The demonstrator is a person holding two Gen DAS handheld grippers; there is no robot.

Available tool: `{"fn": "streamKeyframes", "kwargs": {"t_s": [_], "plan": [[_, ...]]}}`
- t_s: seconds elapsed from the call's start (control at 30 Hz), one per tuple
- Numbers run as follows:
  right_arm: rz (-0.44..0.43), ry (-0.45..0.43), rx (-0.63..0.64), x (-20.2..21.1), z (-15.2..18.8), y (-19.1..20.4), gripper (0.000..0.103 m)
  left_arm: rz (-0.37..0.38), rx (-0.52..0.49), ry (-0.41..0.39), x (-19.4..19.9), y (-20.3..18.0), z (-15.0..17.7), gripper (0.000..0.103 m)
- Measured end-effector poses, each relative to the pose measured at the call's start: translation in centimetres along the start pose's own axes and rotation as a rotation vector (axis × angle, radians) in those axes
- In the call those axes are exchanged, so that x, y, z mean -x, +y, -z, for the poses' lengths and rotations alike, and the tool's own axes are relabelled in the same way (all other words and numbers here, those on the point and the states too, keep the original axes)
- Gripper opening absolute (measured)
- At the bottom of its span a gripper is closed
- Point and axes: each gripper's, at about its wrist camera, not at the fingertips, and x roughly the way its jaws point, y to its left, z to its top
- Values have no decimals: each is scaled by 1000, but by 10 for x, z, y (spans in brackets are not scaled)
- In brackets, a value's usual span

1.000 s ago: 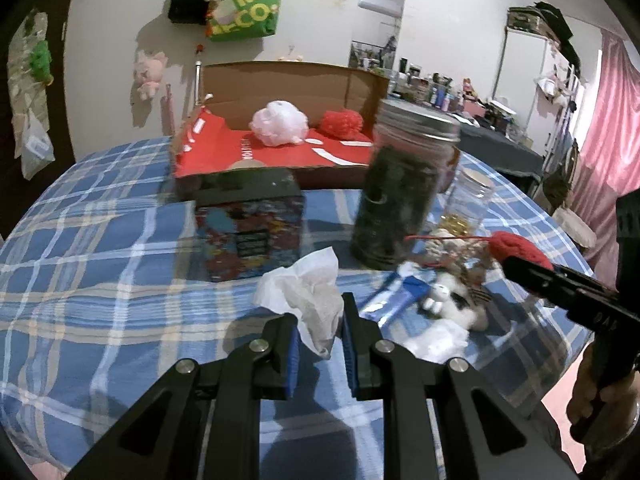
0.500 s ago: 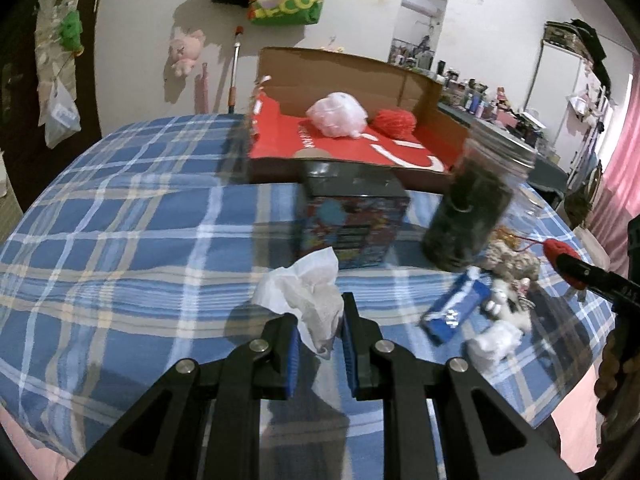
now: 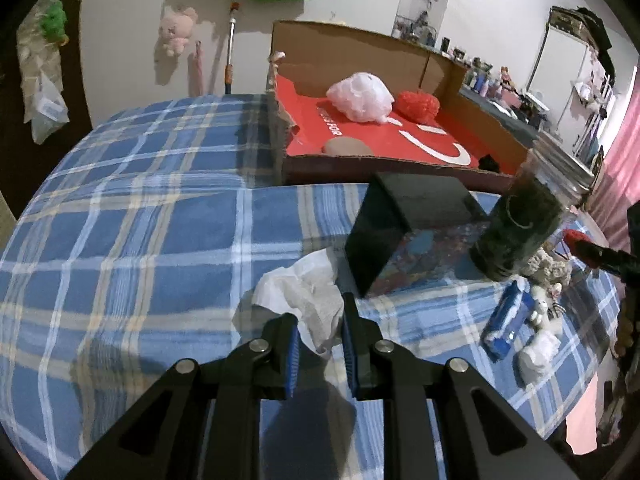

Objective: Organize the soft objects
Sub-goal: 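Carry the tissue and red bunny sponge toward the red box with both tools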

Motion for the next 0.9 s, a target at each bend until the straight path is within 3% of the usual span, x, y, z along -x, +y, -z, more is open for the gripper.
{"fn": "streamKeyframes", "kwargs": {"t_s": [0.3, 0.9], "plan": [[-29, 48, -10, -10, -37, -8, 39, 48, -83, 15, -10, 2, -30, 19], [-87, 148, 39, -44, -87, 8, 39, 71, -207, 58, -28, 5, -71, 19]]}}
